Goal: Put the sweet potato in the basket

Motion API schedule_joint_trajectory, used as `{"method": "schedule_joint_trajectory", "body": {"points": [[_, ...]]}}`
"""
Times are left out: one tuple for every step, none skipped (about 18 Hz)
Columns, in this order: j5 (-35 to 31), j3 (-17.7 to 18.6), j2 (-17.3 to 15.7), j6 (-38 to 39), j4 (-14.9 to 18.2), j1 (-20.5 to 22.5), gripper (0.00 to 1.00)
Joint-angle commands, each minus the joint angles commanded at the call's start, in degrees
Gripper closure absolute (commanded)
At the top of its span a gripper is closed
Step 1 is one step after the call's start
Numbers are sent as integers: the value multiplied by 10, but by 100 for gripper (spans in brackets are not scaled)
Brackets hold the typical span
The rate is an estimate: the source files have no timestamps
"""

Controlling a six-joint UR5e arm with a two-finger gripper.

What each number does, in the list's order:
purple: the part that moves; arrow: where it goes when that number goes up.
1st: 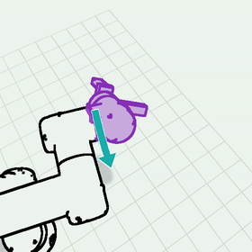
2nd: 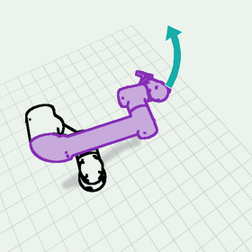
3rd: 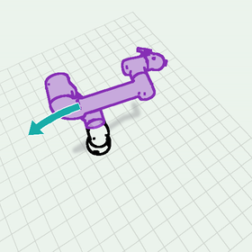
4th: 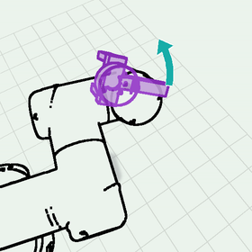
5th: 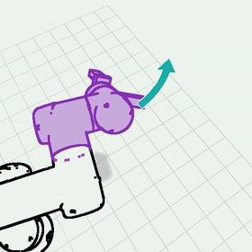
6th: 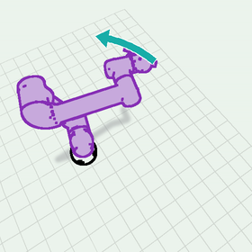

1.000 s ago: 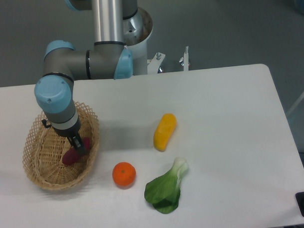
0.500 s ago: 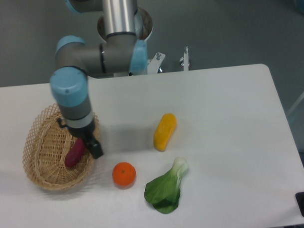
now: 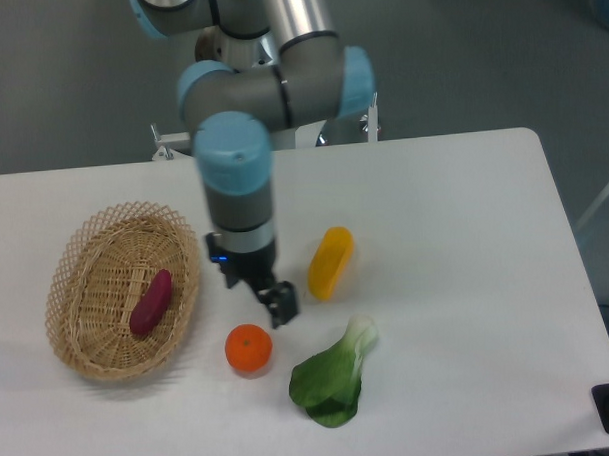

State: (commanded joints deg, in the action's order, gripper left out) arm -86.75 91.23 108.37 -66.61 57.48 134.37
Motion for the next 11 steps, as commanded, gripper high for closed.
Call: {"method": "schedule_joint_trajectory", "body": {"points": [[1, -6, 2, -13, 1, 15, 0], [1, -9, 2, -27, 3, 29, 0], [2, -11, 2, -44, 9, 43, 0], [0, -16, 4, -67, 17, 56, 0], [-1, -19, 7, -92, 25, 67, 0], [-1, -25, 14, -112, 27, 76, 0], [-1, -32, 20, -121, 27, 84, 0], [-1, -40, 28, -123, 28, 93, 0], [-1, -49, 35, -124, 29, 100, 0], [-1, -58, 43, -129, 33, 109, 0], [-1, -67, 51, -143, 39, 120, 0]]}}
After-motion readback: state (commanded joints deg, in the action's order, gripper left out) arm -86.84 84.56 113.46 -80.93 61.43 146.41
